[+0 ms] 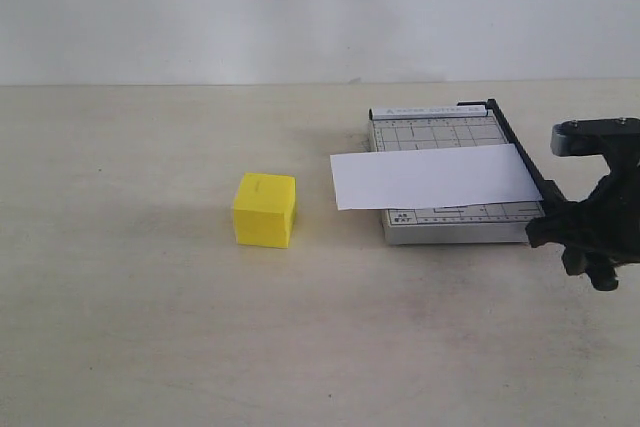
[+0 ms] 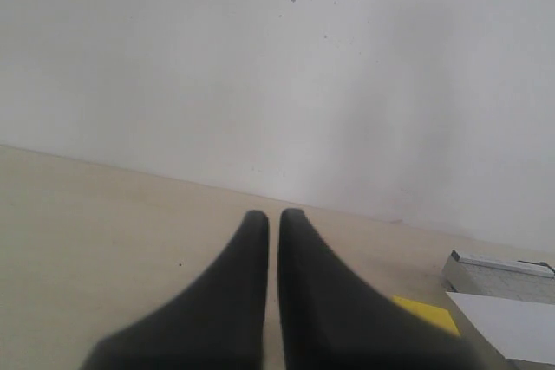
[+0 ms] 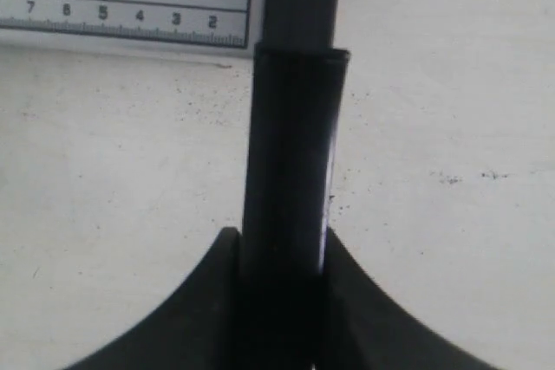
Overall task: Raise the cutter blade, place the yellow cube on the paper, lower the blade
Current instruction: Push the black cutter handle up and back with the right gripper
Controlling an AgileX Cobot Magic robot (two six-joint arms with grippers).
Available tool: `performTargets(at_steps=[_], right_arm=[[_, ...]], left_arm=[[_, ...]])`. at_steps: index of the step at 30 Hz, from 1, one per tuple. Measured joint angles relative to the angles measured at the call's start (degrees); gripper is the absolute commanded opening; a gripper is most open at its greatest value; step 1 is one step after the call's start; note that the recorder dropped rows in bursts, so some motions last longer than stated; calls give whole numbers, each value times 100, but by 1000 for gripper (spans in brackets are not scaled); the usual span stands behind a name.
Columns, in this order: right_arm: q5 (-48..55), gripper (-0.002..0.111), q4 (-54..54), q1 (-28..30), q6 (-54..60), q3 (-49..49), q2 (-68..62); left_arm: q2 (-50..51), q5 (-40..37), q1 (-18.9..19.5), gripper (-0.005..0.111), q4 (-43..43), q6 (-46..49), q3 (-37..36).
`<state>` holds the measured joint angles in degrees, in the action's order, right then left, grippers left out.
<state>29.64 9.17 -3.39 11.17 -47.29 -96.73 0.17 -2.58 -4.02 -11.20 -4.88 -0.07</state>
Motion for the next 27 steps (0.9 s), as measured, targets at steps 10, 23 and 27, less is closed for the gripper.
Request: performTargets(at_steps=[10,23,27], right_arm=[[292,5,11,0,-92,-128,527],[965,6,-101,44,-119,-854,1167],[965,22,-101,44,-53,-854,1171]], left_arm=[[0,0,0,5,0,0,0],[0,0,0,5,0,0,0],[0,0,0,5,0,0,0]])
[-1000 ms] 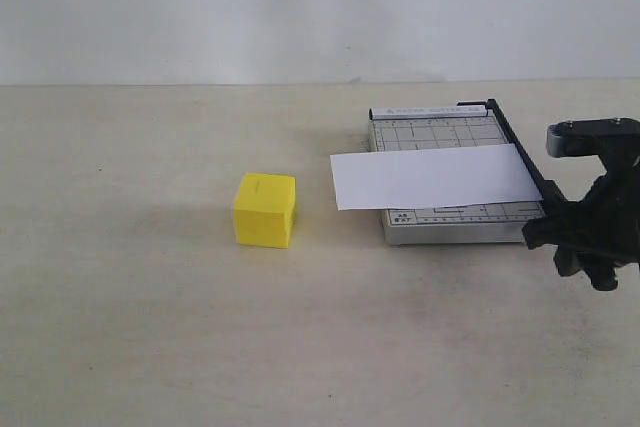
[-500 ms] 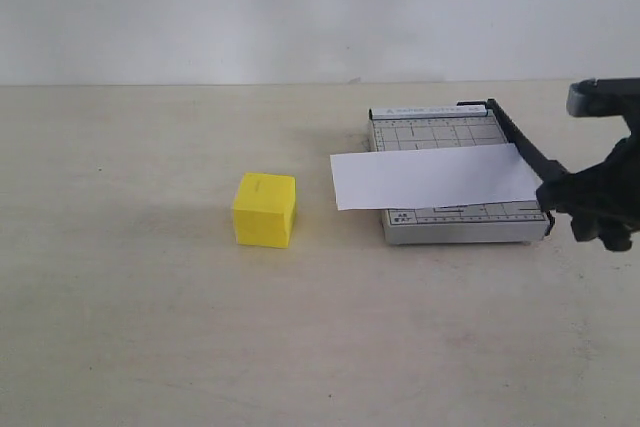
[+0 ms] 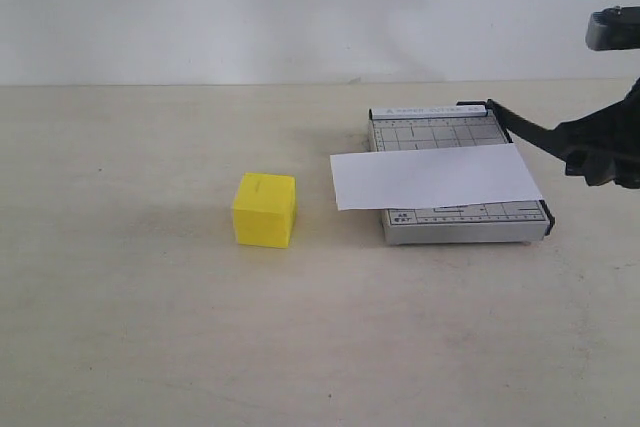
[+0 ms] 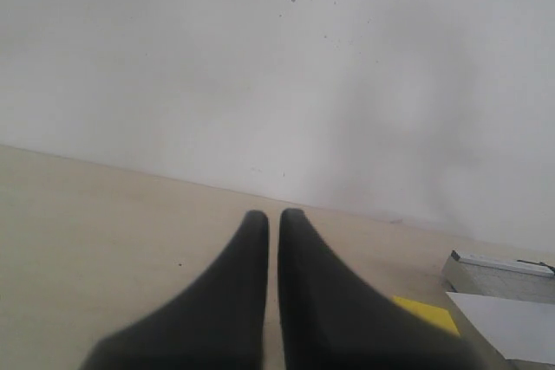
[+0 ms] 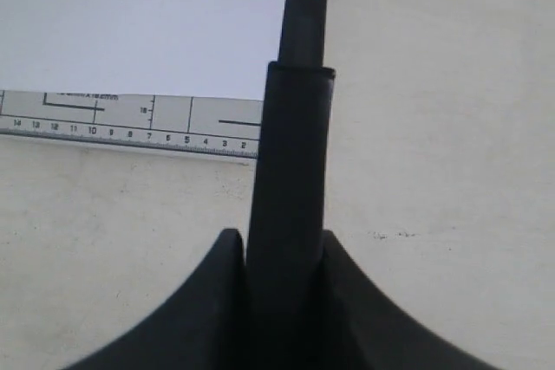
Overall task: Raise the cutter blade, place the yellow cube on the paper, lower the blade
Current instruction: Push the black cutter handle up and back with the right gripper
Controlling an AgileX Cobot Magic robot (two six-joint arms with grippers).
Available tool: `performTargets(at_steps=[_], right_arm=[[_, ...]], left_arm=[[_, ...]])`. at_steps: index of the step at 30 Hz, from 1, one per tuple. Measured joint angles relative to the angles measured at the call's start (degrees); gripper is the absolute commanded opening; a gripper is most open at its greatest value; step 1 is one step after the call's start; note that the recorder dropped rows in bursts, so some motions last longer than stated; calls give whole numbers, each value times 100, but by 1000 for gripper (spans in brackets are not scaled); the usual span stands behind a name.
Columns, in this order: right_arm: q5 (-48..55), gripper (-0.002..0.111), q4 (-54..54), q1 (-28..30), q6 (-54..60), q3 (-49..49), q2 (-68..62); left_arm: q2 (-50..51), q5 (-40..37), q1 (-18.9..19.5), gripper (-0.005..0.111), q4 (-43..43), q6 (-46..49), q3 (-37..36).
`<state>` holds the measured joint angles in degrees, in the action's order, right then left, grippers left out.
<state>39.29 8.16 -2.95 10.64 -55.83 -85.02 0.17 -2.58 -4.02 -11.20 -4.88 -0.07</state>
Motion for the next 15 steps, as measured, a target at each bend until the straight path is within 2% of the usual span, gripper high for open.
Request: performTargets(at_steps=[3,5,15], right_arm=[[-16,47,62,0,185,0,0],[-154,55,190,0,434,-40,37],[-433,55,1089,-46,1341,-152,94]], left_arm=[[0,0,0,5,0,0,0],[0,0,0,5,0,0,0],[0,0,0,5,0,0,0]])
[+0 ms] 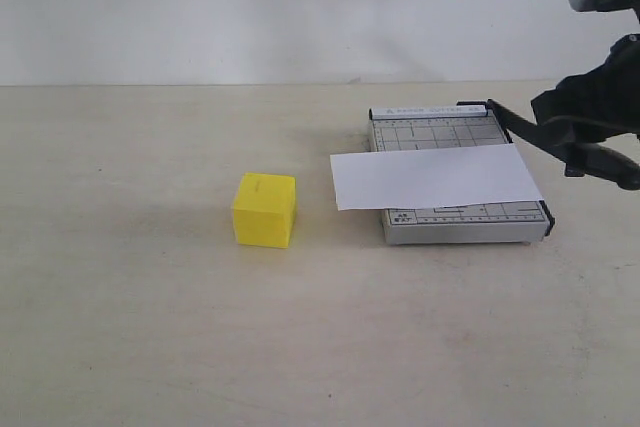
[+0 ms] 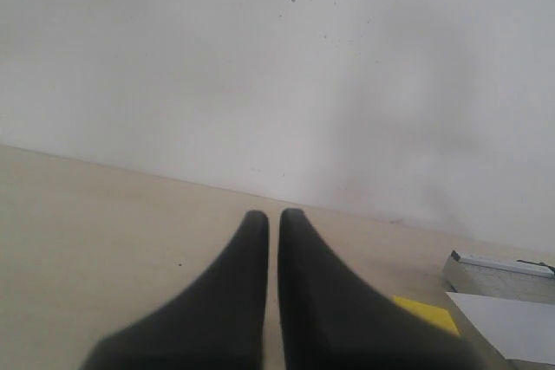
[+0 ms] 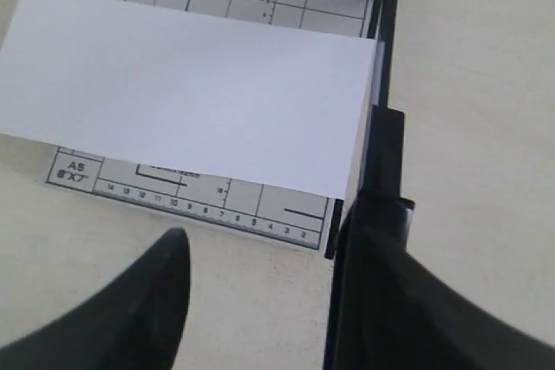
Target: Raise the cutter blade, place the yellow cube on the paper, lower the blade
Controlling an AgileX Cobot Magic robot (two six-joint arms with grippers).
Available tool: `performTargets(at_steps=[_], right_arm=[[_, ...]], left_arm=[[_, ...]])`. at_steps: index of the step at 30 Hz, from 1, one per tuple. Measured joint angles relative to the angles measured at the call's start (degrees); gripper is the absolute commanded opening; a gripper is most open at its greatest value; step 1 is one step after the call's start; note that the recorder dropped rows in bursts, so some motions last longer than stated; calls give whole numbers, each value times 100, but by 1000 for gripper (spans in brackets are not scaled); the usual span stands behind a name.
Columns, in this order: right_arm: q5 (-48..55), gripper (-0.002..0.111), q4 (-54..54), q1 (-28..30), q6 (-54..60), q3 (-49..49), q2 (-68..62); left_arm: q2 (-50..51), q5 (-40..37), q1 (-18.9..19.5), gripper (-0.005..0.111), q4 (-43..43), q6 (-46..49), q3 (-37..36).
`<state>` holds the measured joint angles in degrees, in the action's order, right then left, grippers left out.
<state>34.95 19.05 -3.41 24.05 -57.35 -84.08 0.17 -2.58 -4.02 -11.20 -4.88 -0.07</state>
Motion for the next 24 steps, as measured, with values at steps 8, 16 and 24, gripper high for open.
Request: performTargets(at_steps=[8,16,24], right_arm=[[-1356,48,898,0,619,1011,569],[-2709,20,1035,-158,860,2658,2291],[-3078,0,1339,-528,792,3623,4622]], left_arm=[[0,0,0,5,0,0,0],[0,0,0,5,0,0,0],[0,0,0,5,0,0,0]])
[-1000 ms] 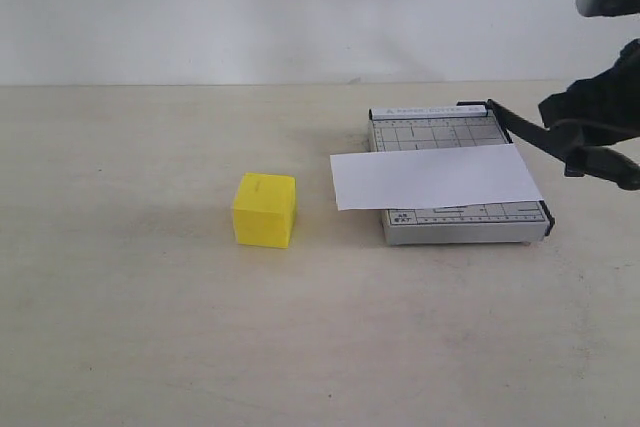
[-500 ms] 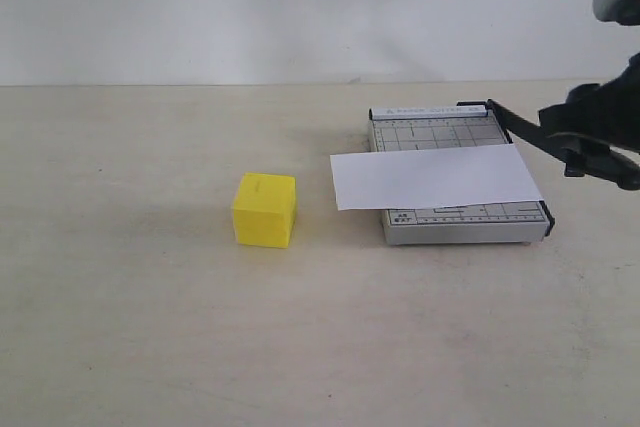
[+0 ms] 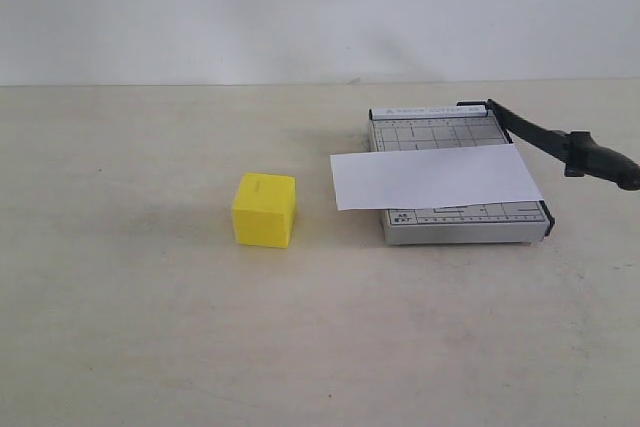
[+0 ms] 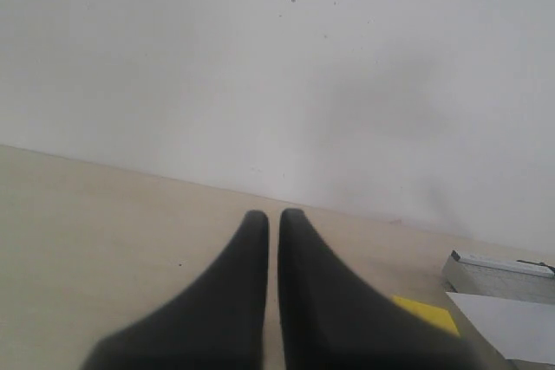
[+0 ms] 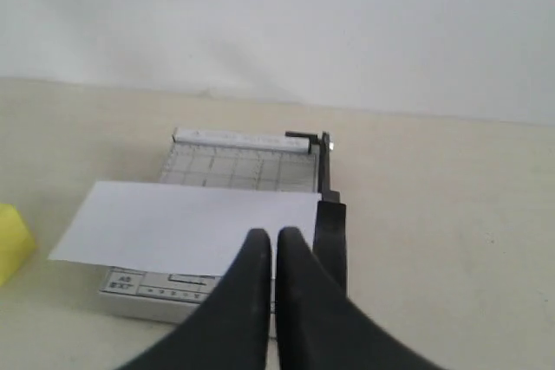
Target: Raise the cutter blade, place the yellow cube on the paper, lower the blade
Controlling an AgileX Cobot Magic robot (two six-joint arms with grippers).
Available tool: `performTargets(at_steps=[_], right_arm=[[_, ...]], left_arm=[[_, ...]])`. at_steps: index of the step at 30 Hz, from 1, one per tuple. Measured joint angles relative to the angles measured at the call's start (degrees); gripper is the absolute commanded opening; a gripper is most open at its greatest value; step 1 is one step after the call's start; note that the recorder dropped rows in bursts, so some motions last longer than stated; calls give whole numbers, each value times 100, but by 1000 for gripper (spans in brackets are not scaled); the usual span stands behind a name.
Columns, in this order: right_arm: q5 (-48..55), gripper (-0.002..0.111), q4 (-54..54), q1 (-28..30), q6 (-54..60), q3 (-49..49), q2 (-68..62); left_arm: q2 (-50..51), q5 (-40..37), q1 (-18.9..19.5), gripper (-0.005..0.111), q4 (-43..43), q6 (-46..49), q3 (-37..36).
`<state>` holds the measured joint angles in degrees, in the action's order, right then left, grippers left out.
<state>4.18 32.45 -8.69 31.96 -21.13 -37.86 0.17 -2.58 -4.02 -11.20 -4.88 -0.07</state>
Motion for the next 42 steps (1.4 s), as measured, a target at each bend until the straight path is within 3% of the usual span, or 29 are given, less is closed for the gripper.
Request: performTargets(at_steps=[11,37,42], right_arm=[[420,0,163,-46,-677,824,1990],[444,0,208,-46,-1001,859,2166],[295,0,97,-46,-1014,1227,2376]], left_arm=[[0,0,0,5,0,0,0],[0,0,0,5,0,0,0],[0,0,0,5,0,0,0]])
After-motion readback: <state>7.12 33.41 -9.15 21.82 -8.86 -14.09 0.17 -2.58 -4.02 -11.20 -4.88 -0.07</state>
